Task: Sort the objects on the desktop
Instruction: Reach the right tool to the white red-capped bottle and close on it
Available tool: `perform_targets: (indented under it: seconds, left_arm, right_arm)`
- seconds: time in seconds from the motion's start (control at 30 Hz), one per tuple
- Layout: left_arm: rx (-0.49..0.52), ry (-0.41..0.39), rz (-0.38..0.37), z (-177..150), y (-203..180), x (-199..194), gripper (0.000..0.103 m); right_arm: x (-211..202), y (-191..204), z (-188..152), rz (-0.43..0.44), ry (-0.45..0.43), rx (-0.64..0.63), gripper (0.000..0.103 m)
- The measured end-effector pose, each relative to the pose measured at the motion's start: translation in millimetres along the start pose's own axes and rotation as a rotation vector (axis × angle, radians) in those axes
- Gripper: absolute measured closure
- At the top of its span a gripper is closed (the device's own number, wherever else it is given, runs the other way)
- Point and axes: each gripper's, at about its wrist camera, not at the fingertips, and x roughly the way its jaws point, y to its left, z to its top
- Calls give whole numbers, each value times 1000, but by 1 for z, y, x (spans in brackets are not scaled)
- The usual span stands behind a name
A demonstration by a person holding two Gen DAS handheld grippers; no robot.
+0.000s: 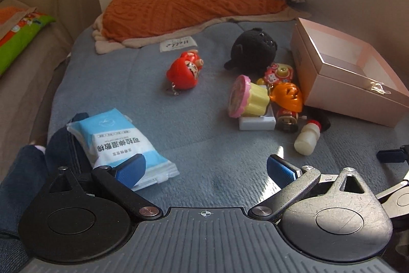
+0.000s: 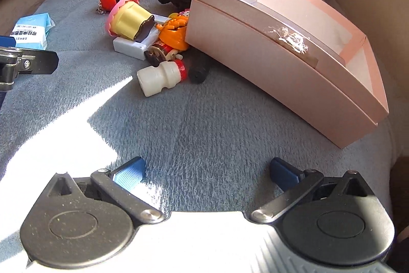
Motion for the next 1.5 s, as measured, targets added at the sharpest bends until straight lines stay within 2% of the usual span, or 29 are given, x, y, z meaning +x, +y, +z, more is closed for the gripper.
perform_targets:
  seconds: [0.1,0.17,0.27,0.33,0.47,0.57,0.63,0.73,0.8,0.87,0.93,1.03,1.17,1.27,1.33,1.5]
  left_arm:
    - [-33,18,-7,3,6,4,0]
    - [-33,20,-24,7,7,3,0]
    - [-10,-6,-12,14,11,-2,0]
    - [-16,-21,-1,19,17,-4,0]
    - [-72,-7,4,22,28,3,0]
    - [-113,21,5,22,27,16,0]
    - [-124,21,-13,20,21,21,0]
    - [-95,3,-45,13,11,23,0]
    - [-84,-14,-35,10,10,22,0]
    - [-106,-25,-23,11,14,22,0]
    - [-142,-29,-17,11,20,22,0]
    - [-173,-36,-7,12,25,23,0]
    - [-174,-35,-9,12,25,23,0]
    - [-178,-36,-8,13,27,23,0]
    - [-190,-34,-6,13,29,23,0]
    - [-187,-31,-1,13,29,24,0]
  right_arm:
    - [-25,17,6,-30,-233,-87,3]
    - [-25,30,16,-40,-293,-151,10]
    - [-1,46,38,-40,-279,-201,25]
    - [8,51,46,-74,-282,-209,49]
    - [-12,38,50,7,-266,-86,49]
    - [-24,18,42,14,-265,77,57]
    - [-17,6,42,13,-240,177,61]
    - [9,0,51,-7,-200,234,68]
    - [28,-5,60,29,-168,274,71]
    - [38,-6,68,53,-151,286,72]
    - [40,-2,72,49,-135,270,81]
    - [26,9,62,118,-113,204,81]
    - [0,33,30,262,-80,18,81]
    - [-22,45,9,249,-122,-115,76]
    - [-33,51,1,235,-152,-177,59]
    - [-31,56,-1,263,-77,-150,56]
